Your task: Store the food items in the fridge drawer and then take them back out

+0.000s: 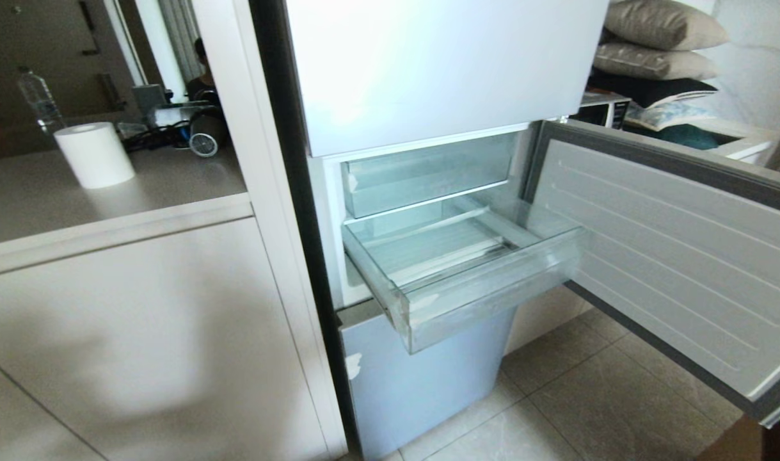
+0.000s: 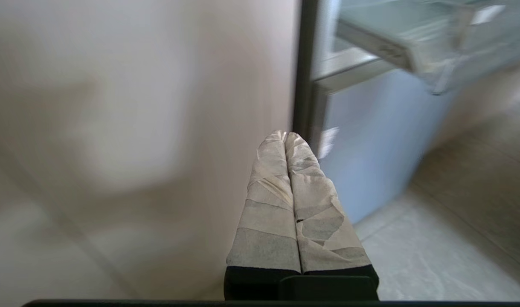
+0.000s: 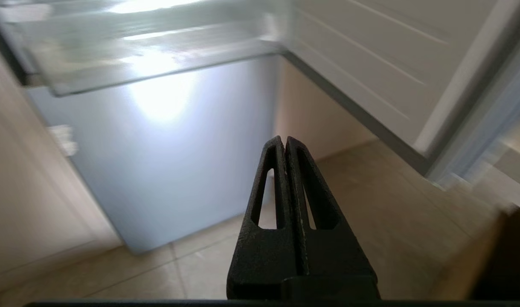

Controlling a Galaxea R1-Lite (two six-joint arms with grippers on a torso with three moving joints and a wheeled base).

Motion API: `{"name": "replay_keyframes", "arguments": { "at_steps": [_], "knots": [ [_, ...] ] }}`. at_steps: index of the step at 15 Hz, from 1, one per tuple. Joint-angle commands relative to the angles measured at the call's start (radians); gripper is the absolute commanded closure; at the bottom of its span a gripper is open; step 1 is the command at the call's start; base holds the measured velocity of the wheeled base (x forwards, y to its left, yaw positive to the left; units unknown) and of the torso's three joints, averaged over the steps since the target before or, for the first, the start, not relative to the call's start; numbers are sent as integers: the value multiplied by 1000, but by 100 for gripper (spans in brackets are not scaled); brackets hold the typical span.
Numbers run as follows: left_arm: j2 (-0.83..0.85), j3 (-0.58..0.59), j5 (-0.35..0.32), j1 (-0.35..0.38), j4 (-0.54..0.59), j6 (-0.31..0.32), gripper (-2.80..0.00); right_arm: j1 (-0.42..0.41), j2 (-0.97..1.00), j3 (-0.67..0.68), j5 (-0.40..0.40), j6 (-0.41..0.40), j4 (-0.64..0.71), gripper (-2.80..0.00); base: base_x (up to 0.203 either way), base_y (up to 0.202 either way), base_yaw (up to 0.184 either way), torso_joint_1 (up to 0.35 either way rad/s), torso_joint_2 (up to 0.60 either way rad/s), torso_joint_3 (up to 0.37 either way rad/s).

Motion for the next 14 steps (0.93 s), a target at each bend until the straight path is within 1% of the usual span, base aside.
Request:
{"name": "replay_keyframes", "arguments": {
  "at_steps": [1,3,4,6,8,9,11,14],
  "knots": [
    [2,0,0,0,0,0,0,0,2,1,0,-1,0,0,-1,8,-173,5,2,2],
    [2,-1,0,0,0,0,0,0,2,1,0,0,0,0,-1,7,-144,1,3,1],
    [2,0,0,0,0,0,0,0,2,1,5,-16,0,0,0,4,-79,-6,3,6],
    [2,0,0,0,0,0,0,0,2,-4,0,-55,8,0,0,0,0,0,0,0],
    [2,0,0,0,0,0,0,-1,62,-79,-21,-58,64,0,0,0,0,0,0,0],
    [2,0,0,0,0,0,0,0,139,-140,-53,-39,89,0,0,0,0,0,0,0],
    [2,-1,0,0,0,0,0,3,326,-255,-144,25,114,0,0,0,0,0,0,0],
    [2,0,0,0,0,0,0,1,583,-365,-303,202,126,0,0,0,0,0,0,0]
  ]
}}
